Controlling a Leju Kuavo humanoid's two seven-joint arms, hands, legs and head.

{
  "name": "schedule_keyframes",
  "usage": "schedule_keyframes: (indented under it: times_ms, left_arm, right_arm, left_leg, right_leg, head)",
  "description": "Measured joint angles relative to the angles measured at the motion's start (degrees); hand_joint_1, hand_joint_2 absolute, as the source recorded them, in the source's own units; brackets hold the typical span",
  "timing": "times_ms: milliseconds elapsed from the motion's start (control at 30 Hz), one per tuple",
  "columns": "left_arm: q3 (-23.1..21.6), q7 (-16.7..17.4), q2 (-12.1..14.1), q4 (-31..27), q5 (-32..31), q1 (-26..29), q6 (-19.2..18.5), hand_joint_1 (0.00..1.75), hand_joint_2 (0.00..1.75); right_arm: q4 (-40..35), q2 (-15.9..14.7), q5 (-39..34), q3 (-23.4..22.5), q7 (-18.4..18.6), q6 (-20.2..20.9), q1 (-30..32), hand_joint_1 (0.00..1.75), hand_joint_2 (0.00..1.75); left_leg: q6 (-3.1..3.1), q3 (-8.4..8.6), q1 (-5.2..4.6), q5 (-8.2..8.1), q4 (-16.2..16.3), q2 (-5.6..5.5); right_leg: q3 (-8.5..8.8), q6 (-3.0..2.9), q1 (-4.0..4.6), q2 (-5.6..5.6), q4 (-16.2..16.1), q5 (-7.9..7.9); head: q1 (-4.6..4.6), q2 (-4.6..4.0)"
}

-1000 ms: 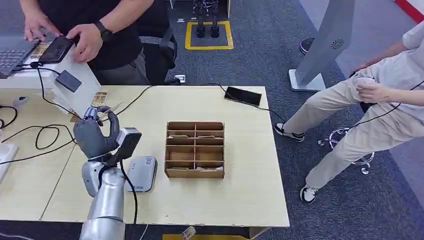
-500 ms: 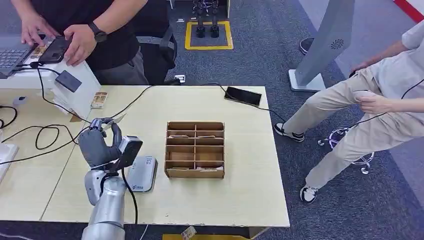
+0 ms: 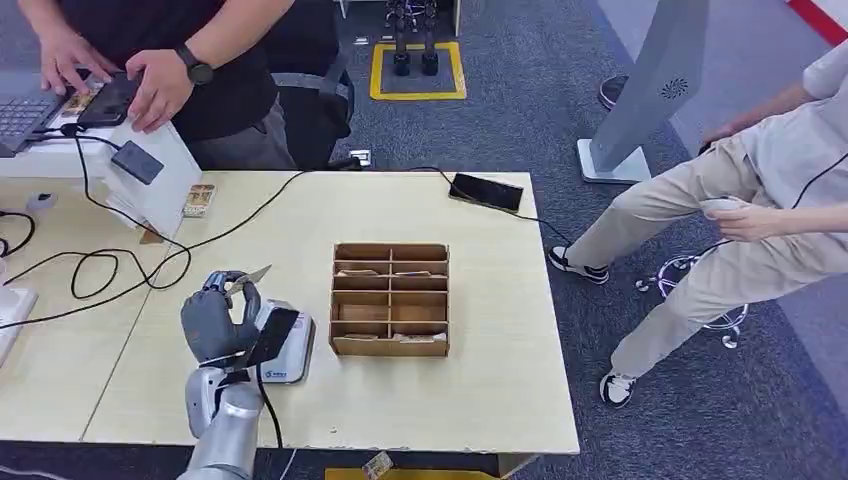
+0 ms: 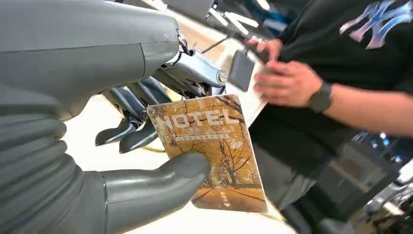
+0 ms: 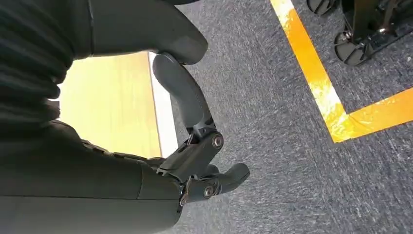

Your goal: Pass the card to the sensor for recognition and then transmit it.

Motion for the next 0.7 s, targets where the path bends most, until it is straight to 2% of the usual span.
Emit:
schedule_keyframes:
  times_ms: [267,467,700]
  left_arm:
    - [-0.4,3.6,1.8,2.5,-2.2,2.1,0.0,1.75,1.75]
    - [-0.4,6.5,2.6,3.5,-1.5,2.9,0.0,1.75,1.75]
    - [-0.1,7.3,3.2,4.0,-1.3,3.3,0.1,1.75,1.75]
  right_arm:
    - [0.0,-0.4,-0.1,0.0,-0.2,-0.4,0.6,0.00,1.75]
    - [0.0,-0.5,0.0,0.0,-0.2,-0.7,0.7,0.00,1.75]
    - [0.0,-0.5,-0.1,0.0,-0.2,-0.8,0.9,0.00,1.75]
  left_leg:
    - [0.00,-0.01,0.00,-0.01,0.0,-0.01]
    - [0.00,0.00,0.00,0.00,0.0,-0.01]
    - [0.00,-0.01,0.00,0.00,0.0,-0.01]
  right_leg:
    - [-0.01,0.00,0.00,0.00,0.0,-0.01]
    - [0.00,0.00,0.00,0.00,0.0,0.00]
    - [0.00,0.00,0.00,0.00,0.0,-0.01]
  head:
    - [0.00,0.00]
    - [-0.02,0.00]
    - [0.00,0.00]
